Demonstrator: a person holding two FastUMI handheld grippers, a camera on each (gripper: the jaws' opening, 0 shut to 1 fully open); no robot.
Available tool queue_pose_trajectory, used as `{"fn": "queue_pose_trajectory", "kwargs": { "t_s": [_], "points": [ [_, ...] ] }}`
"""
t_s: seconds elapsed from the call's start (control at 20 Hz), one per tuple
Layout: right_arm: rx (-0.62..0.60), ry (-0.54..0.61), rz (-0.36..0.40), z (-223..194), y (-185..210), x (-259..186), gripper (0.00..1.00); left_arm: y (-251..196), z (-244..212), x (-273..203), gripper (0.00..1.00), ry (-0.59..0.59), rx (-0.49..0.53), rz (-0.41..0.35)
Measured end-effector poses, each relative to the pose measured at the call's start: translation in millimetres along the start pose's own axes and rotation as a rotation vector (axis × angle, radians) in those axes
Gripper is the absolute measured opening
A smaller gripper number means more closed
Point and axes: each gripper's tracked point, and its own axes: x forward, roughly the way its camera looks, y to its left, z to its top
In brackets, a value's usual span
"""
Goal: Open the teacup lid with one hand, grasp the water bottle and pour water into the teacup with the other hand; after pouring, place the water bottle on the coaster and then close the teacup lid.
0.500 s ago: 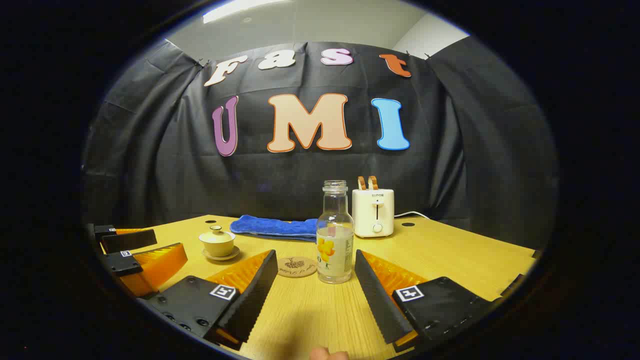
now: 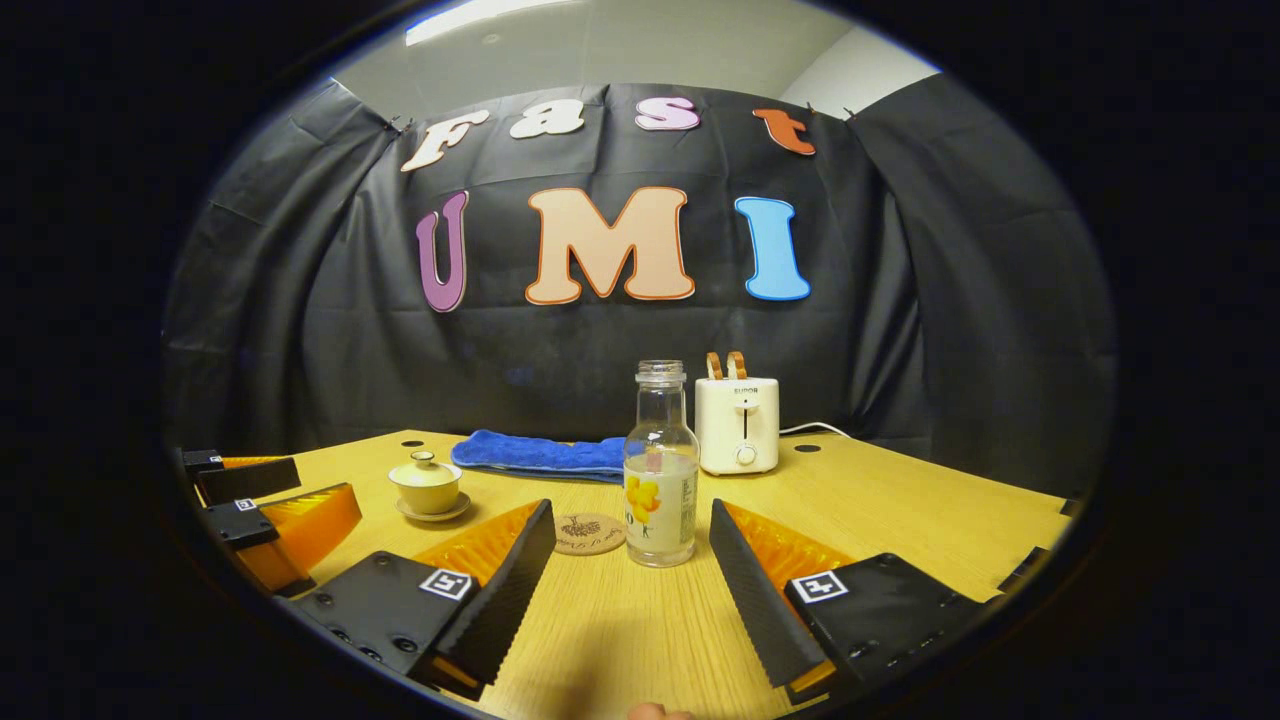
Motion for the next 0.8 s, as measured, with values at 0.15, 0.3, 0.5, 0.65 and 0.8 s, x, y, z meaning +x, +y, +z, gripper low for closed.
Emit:
{"fn": "queue_pose_trajectory", "kwargs": {
  "t_s": [0.15, 0.3, 0.5, 0.65, 0.8],
  "points": [
    [0.001, -0.001, 0.007, -0.8, 1.2, 0.4, 0.98, 0.0, 0.7, -0.8, 0.96, 0.0, 0.0, 0.001],
    [0.001, 0.001, 0.007, -1.1, 1.1, 0.0, 0.98, -1.2, -0.4, 0.8, 0.97, 0.002, 0.0, 0.003],
    [0.0, 0.0, 0.006, -1.9, 0.7, 0.4, 0.98, 0.8, -0.9, -2.4, 0.97, 0.003, -0.002, 0.007],
    [0.001, 0.0, 0.015, -1.8, 2.7, 0.2, 0.98, -0.8, -1.7, -2.7, 0.97, 0.003, -0.001, 0.007],
    [0.001, 0.0, 0.016, -2.0, 2.5, 0.2, 0.98, -0.4, -1.0, -2.5, 0.97, 0.003, -0.002, 0.008]
  ]
}}
